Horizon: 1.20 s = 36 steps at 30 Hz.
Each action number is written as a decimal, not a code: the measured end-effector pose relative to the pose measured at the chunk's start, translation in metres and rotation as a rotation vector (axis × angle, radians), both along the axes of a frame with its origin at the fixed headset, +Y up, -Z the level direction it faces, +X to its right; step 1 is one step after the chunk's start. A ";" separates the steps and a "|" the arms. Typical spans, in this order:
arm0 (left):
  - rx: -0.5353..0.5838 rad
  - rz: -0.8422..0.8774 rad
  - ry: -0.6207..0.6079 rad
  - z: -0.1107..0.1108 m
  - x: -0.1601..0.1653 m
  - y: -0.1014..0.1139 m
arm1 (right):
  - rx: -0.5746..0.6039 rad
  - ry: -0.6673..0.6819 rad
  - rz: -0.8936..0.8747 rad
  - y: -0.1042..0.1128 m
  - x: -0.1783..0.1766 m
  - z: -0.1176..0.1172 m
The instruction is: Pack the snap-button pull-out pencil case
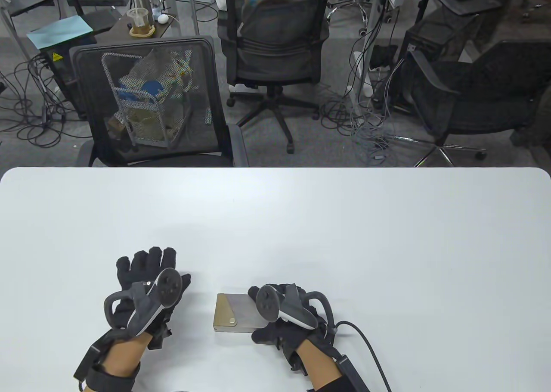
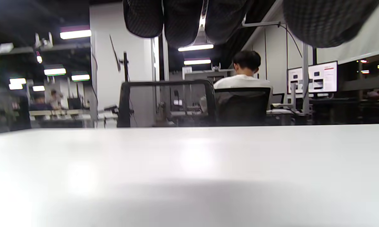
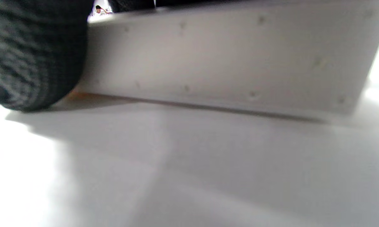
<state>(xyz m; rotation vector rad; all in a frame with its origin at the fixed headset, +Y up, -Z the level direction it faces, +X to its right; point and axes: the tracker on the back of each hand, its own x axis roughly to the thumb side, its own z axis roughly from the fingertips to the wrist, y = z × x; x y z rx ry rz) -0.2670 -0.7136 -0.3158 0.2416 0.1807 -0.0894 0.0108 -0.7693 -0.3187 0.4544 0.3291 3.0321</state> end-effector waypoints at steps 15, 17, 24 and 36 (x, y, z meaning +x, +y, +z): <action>-0.052 0.082 -0.042 0.012 -0.016 -0.010 | -0.009 0.006 0.002 0.001 0.003 0.000; -0.065 0.084 -0.042 0.013 -0.017 -0.012 | -0.011 0.006 -0.020 0.006 0.007 -0.001; -0.043 0.099 -0.059 0.014 -0.016 -0.012 | 0.195 -0.096 -0.175 0.062 0.040 -0.006; -0.037 0.070 -0.088 0.017 -0.008 -0.012 | 0.410 -0.261 -0.126 0.057 0.118 0.001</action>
